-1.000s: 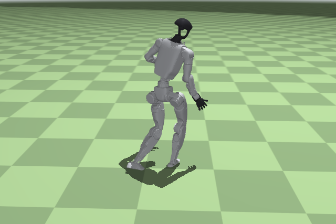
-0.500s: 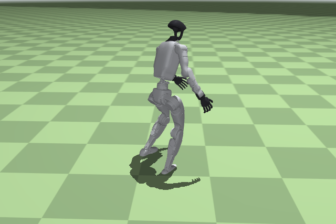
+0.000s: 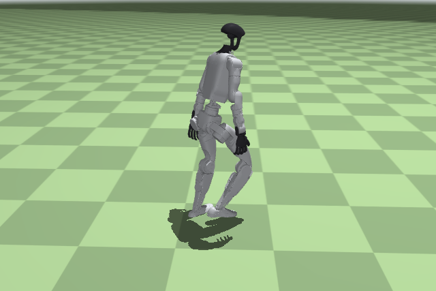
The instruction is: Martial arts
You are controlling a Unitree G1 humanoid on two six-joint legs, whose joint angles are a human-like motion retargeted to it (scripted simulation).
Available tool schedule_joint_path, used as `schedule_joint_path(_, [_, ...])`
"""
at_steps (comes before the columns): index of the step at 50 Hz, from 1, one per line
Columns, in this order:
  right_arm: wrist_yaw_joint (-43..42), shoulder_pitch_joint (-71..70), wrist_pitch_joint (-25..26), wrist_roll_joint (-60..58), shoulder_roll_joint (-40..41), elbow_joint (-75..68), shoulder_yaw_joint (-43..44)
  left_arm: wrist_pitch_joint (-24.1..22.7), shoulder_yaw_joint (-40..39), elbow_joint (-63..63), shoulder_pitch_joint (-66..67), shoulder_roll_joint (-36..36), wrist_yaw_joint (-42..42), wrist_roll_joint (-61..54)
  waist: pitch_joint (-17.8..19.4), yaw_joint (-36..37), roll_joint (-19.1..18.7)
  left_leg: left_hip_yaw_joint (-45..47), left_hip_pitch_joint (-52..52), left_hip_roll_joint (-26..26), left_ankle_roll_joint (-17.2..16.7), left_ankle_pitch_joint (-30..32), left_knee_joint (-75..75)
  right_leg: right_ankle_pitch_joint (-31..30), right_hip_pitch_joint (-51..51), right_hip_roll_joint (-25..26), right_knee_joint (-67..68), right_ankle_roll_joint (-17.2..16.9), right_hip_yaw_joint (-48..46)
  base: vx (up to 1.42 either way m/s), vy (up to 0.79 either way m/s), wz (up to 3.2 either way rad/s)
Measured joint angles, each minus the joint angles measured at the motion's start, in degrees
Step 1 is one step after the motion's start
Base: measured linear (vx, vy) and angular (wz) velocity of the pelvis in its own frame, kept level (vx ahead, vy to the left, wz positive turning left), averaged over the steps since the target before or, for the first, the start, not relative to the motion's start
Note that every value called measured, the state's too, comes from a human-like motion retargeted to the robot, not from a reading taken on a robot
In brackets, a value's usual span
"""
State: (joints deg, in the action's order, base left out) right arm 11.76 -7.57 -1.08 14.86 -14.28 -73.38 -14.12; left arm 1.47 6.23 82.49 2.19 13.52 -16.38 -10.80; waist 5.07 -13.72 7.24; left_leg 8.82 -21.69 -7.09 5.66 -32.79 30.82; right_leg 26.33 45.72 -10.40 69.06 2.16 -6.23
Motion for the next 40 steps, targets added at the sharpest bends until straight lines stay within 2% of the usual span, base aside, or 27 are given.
schedule_joint_path(7, [-7.5,0.2,-3.3,7.4,-4.5,3.3,5.4,-5.4,-4.1,-8.1,-5.5,10.6,12.1,-5.8,0.1,0.1,-3.2,-1.8,13.4,-1.9,0.4,-0.4,-9.8,-8.4,-1.6,4.3,-21.5,-7.4,-3.2,0.41,0.21,0.17])
schedule_joint_path(10, [-10.4,-0.4,-4.3,8.8,-6.6,4.5,7.3,-7.5,-4.3,-12.9,-9.1,13.6,15.6,-7.1,0.6,1.3,-4.8,-2.0,18.2,-1.5,0.6,-1.8,-11.6,-11.9,-4.6,5.9,-31.4,-9.1,-6.2,0.44,0.12,-0.09])
schedule_joint_path(13, [-12.2,-0.4,-4.9,8.8,-7.8,4.8,7.7,-9.0,-3.5,-16.5,-11.5,14.1,16.8,-7.2,-0.4,2.0,-5.0,-1.7,20.1,-2.5,0.7,-4.8,-8.5,-11.6,-4.5,4.3,-31.0,-8.9,-8.5,0.46,0.06,-0.1])
schedule_joint_path(18, [-13.8,-0.9,-4.4,7.5,-8.3,2.8,8.7,-8.9,-1.0,-19.3,-13.8,10.0,15.3,-7.5,-0.7,2.7,-7.4,-0.9,23.0,-0.7,-1.7,-7.3,0.7,-9.4,-9.0,3.4,-26.0,-4.8,-11.9,0.52,0.01,-0.04])
schedule_joint_path(20, [-13.9,-1.1,-4.0,6.7,-8.0,1.3,9.0,-8.3,0.1,-18.8,-13.6,7.2,13.4,-7.8,-0.1,3.0,-9.2,-1.0,22.6,2.1,-5.0,-4.2,9.5,-7.2,-11.6,4.9,-23.8,-2.7,-12.2,0.5,-0.04,-0.22])
schedule_joint_path(21, [-13.9,-1.4,-3.7,6.3,-7.8,0.4,9.1,-7.8,0.8,-18.0,-13.6,5.6,12.0,-8.0,0.7,3.1,-10.9,-0.4,21.3,5.4,-7.3,-0.6,16.6,-6.4,-13.5,6.8,-23.9,-1.6,-12.7,0.46,-0.05,-0.29])
schedule_joint_path(24, [-13.5,-2.8,-3.1,5.5,-7.1,-1.4,8.8,-6.4,2.7,-15.3,-13.9,1.4,8.3,-7.2,3.0,4.7,-17.9,-1.9,14.6,17.0,-13.1,9.3,38.5,-6.7,-19.8,16.5,-29.3,1.8,-14.7,0.42,-0.03,-0.66])
schedule_joint_path(25, [-13.4,-3.1,-2.9,5.4,-6.7,-1.6,8.5,-5.9,3.3,-14.5,-13.8,0.2,7.2,-6.7,3.4,5.4,-19.6,-2.8,12.2,19.7,-14.3,12.2,44.2,-6.9,-21.3,19.3,-31.0,2.7,-14.6,0.42,0.01,-0.83])
schedule_joint_path(27, [-13.4,-3.1,-2.9,4.9,-5.4,-1.2,7.7,-5.1,4.2,-13.3,-12.8,-1.7,5.9,-5.9,3.8,6.5,-20.4,-3.2,8.5,23.7,-13.0,12.4,52.2,-5.6,-23.0,21.6,-30.4,3.3,-13.3,0.43,0.02,-0.83])
schedule_joint_path(30, [-13.2,-3.6,-2.9,4.1,-3.3,0.0,5.9,-4.1,4.7,-11.1,-11.7,-3.6,4.4,-5.3,4.3,8.4,-20.5,-4.4,2.7,29.3,-9.0,6.9,58.2,-4.6,-26.4,24.8,-32.0,3.1,-10.2,0.42,0.03,-1.04])
schedule_joint_path(33, [-12.0,-4.5,-2.7,2.9,-1.2,1.7,3.6,-3.7,3.8,-8.9,-11.2,-3.6,3.9,-6.1,5.0,10.3,-17.6,-5.3,-1.7,30.3,-5.1,0.4,53.8,-3.9,-31.0,25.4,-34.9,2.1,-4.7,0.42,0.07,-1.27])
schedule_joint_path(36, [-10.2,-4.7,-2.4,2.3,0.6,2.9,1.4,-3.6,2.9,-7.4,-9.7,-3.2,4.0,-7.1,5.1,12.1,-14.5,-8.1,-3.9,27.4,-4.0,-3.6,43.5,-1.8,-33.1,24.7,-34.0,1.2,1.1,0.4,0.11,-1.48])
schedule_joint_path(40, [-7.3,-4.9,-1.6,2.4,2.5,2.8,-1.2,-3.4,2.1,-6.4,-8.1,-2.3,4.4,-7.5,4.3,13.7,-10.0,-17.1,-3.5,18.6,-5.9,-2.7,26.6,1.4,-32.7,22.9,-30.5,0.3,9.3,0.36,0.14,-1.59])
